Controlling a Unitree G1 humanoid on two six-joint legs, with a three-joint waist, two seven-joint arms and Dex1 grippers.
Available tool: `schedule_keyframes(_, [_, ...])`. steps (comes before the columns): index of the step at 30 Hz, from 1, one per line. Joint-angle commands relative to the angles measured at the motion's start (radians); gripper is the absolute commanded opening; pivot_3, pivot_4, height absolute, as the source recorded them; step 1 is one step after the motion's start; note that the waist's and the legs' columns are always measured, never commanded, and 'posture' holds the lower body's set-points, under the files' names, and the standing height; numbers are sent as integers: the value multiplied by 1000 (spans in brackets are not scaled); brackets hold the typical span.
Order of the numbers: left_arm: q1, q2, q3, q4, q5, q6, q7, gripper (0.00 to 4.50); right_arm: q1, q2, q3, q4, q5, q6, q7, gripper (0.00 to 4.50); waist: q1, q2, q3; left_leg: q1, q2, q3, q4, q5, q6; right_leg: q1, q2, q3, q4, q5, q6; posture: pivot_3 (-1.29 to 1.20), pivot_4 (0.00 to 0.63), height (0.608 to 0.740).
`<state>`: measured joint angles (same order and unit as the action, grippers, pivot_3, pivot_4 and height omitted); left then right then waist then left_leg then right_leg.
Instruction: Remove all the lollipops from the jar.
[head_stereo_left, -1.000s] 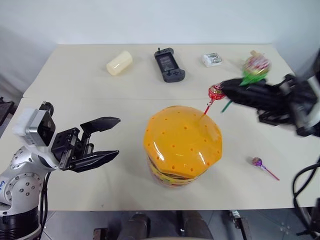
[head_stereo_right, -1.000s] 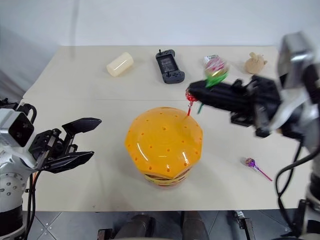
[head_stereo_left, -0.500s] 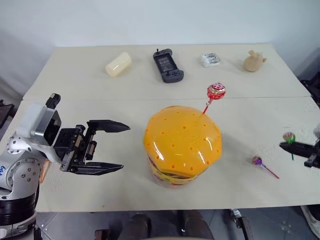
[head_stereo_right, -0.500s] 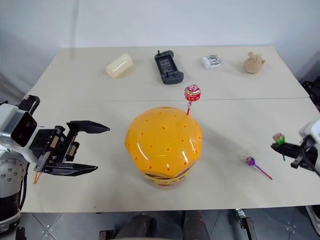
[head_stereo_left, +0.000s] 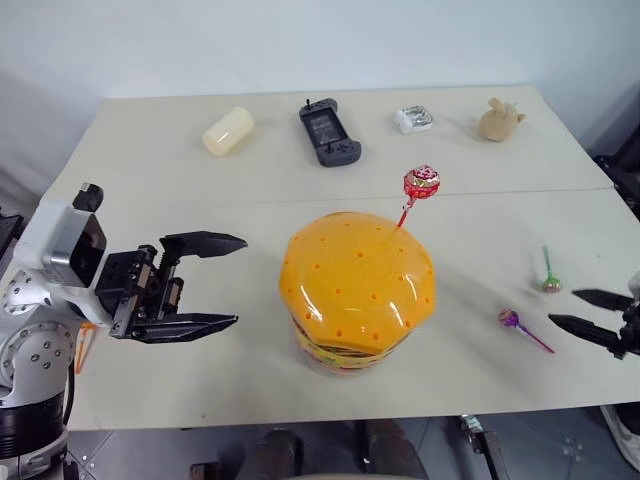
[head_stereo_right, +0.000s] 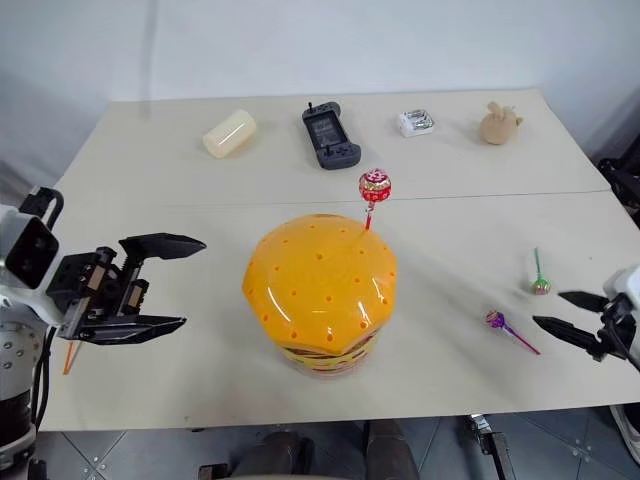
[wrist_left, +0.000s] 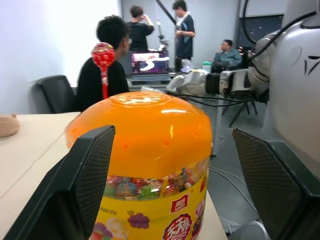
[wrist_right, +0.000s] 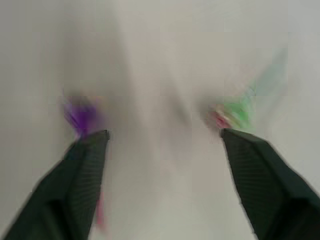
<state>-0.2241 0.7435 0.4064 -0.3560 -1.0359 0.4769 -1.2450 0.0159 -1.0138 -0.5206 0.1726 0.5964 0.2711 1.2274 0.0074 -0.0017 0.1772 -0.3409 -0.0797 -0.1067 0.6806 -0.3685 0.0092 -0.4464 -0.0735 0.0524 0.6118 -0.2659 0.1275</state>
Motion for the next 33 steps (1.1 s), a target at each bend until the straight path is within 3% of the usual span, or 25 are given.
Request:
schedule_keyframes(1, [22, -26, 58, 18, -62, 15, 54, 3997, -74, -15, -58, -223, 203, 162, -15, 3684, -2, 1, 0, 1, 1, 1, 0, 0, 0, 0, 1, 1, 0, 0, 0, 0, 150, 740])
schedule_keyframes(6, [69, -78, 76, 39, -79, 18, 94, 3997, -260, 65, 21, -431, 383, 298, -162, 3684, 4, 0, 0, 1, 4, 0, 0, -3, -1, 1, 3, 1, -1, -1, -1, 0, 150, 740])
schedule_keyframes(11, [115, -75, 99, 26, -82, 20, 99, 3997, -424, 128, 118, -500, 459, 397, -288, 3684, 10, 0, 1, 0, 4, 1, 1, -3, -1, 0, 4, 1, -2, -1, -1, 0, 150, 740])
schedule_keyframes(19, [123, -78, 93, 23, -71, 16, 97, 3997, -574, 172, 275, -524, 460, 495, -368, 3684, 14, 0, 0, -2, 4, 0, 2, -4, 0, 0, 3, -2, -3, -1, -1, 0, 150, 740])
schedule_keyframes(24, [119, -80, 88, 19, -65, 9, 95, 3997, -610, 180, 312, -532, 466, 524, -332, 3684, 14, 0, 0, -2, 5, 0, 1, -4, -1, -2, 3, -2, -3, -1, -2, 0, 150, 740])
schedule_keyframes(27, [118, -77, 90, 20, -64, 7, 90, 3997, -610, 181, 323, -523, 442, 508, -301, 3083, 15, 0, 0, -2, 5, 0, 2, -4, 0, -2, 3, -2, -3, -1, -2, 0, 150, 740])
schedule_keyframes(32, [115, -71, 94, 25, -64, 8, 84, 3997, -592, 175, 308, -514, 422, 476, -236, 1320, 15, 0, 0, -3, 5, 0, 2, -4, 0, -2, 3, -2, -3, -1, -2, 0, 150, 740])
schedule_keyframes(33, [113, -70, 93, 28, -62, 8, 82, 3997, -589, 173, 307, -508, 408, 469, -231, 1320, 15, 0, 0, -3, 5, 0, 2, -4, 0, -2, 3, -2, -3, -1, -1, 0, 150, 740])
